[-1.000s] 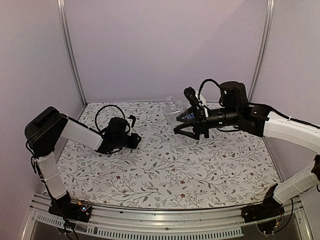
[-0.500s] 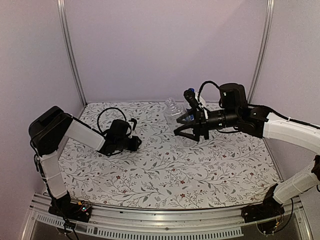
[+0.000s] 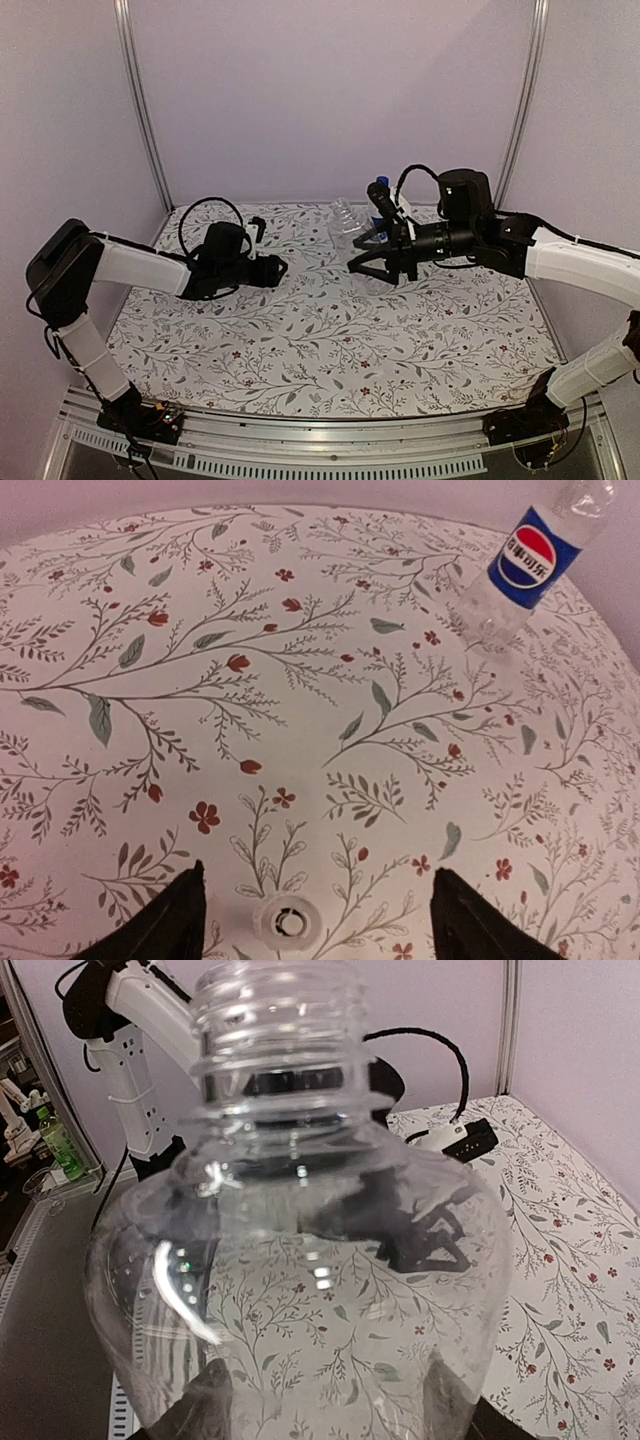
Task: Unscrew the bottle caps
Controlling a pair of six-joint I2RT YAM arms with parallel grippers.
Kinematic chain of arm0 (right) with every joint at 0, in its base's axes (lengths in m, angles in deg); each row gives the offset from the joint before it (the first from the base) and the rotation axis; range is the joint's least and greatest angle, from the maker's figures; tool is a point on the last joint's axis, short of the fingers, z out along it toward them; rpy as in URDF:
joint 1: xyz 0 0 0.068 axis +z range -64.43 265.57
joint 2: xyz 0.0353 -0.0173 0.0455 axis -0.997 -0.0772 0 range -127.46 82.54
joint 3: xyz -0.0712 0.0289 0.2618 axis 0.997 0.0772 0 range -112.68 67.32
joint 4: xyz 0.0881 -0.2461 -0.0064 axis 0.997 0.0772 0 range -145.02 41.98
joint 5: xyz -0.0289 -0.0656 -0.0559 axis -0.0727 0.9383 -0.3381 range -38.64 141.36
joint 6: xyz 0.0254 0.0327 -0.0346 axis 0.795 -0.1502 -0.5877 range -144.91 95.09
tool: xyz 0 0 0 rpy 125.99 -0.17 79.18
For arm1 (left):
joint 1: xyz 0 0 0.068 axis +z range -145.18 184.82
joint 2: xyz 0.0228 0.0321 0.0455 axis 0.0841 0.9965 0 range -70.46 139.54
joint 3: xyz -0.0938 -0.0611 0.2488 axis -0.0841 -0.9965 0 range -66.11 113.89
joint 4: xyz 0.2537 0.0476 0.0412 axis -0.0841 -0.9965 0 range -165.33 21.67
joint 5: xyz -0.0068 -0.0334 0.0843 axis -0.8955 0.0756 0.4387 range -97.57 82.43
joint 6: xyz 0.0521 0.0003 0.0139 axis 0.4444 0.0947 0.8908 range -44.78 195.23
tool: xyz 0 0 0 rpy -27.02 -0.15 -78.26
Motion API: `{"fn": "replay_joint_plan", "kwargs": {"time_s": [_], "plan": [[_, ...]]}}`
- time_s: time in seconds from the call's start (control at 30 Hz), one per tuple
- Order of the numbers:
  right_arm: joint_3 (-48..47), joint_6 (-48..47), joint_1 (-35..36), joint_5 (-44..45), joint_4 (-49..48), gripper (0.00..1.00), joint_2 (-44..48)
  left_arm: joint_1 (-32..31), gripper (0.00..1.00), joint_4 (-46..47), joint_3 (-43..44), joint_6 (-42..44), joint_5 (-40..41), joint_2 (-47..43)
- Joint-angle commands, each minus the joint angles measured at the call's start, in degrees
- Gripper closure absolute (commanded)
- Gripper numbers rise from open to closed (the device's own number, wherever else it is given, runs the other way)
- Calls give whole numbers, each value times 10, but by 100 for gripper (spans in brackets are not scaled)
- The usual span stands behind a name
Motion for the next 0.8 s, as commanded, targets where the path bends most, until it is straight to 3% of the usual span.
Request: {"fn": "replay_joint_plan", "kwargs": {"time_s": [0.0, 0.13, 0.37, 0.53, 0.77], "plan": [[12, 8, -2, 12, -18, 38, 7, 0, 22, -11, 0, 5, -68, -96], [9, 7, -2, 2, -13, 38, 6, -21, 21, -5, -1, 43, -170, -191], [-12, -10, -1, -42, 5, 37, -10, -35, 21, -5, 26, 27, -335, -297], [-29, -18, 5, -65, 14, 37, -27, -59, 21, -31, 84, 24, -403, -294], [-50, -24, 15, -84, 23, 37, -50, -96, 22, -53, 157, 40, -436, -237]]}}
